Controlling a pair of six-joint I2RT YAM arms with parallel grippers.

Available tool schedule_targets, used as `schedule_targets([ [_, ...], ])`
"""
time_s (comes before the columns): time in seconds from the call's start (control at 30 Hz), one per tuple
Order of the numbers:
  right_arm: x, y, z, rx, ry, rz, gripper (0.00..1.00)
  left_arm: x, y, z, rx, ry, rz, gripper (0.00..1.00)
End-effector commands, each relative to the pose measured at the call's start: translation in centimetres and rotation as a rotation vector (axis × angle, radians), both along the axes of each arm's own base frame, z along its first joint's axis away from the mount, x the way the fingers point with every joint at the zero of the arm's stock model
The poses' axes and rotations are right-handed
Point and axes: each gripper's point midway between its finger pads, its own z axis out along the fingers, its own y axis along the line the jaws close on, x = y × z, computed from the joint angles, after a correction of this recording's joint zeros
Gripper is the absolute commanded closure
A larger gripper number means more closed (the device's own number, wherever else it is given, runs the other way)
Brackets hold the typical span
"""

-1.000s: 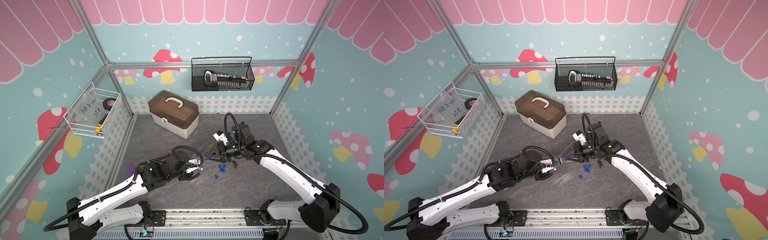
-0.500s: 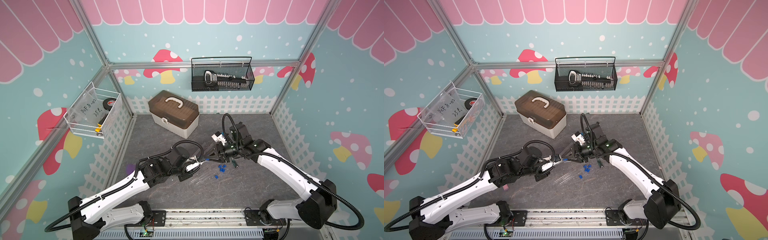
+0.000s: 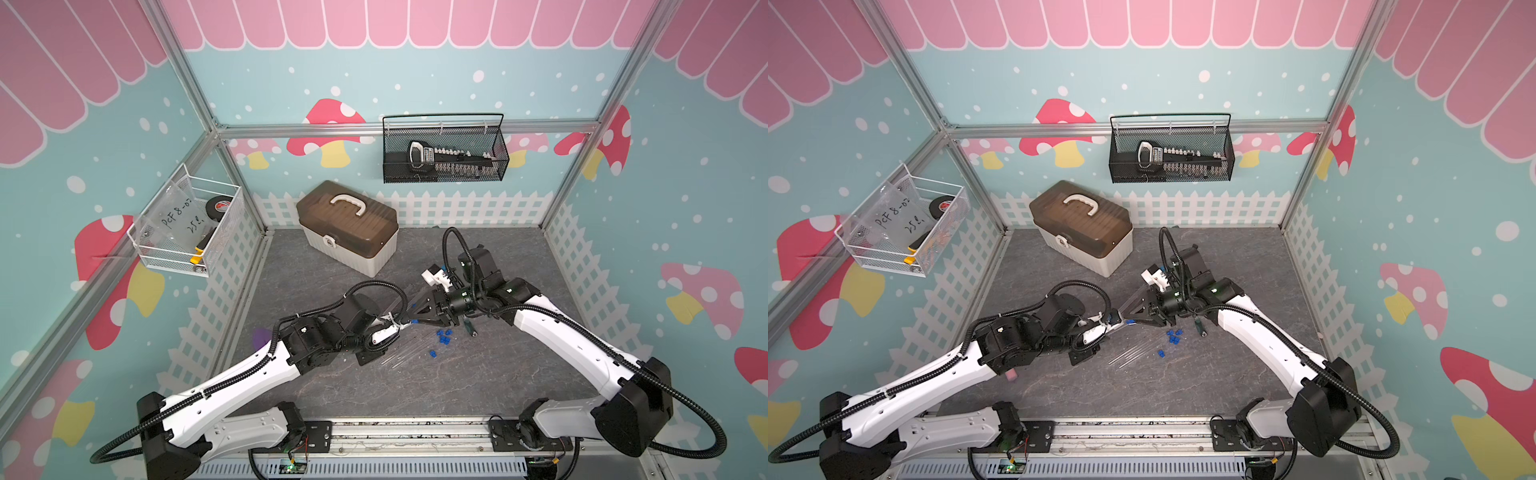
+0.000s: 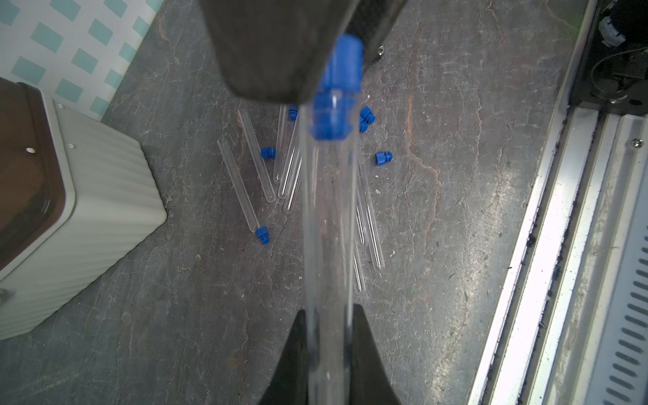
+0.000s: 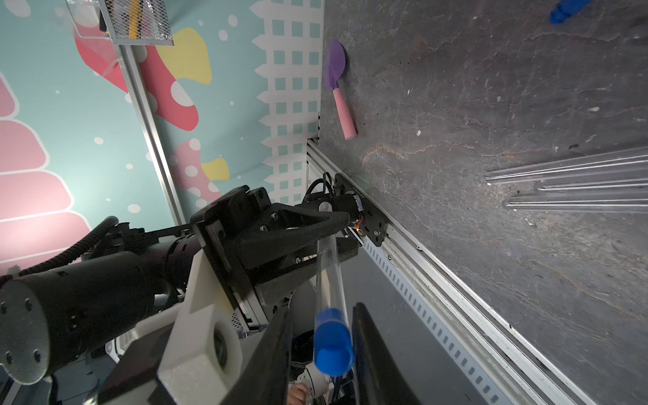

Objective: Remove stoppers from test tubes
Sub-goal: Open the stopper on the test tube.

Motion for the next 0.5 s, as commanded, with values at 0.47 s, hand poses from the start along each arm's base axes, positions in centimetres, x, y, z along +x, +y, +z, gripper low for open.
schedule_targets([
  [0.47,-1.09,-0.13,-0.31,-0.015,0.013,0.048,0.90,-0.10,0.01,-0.09,0.006,0.014,-0.011,1.00],
])
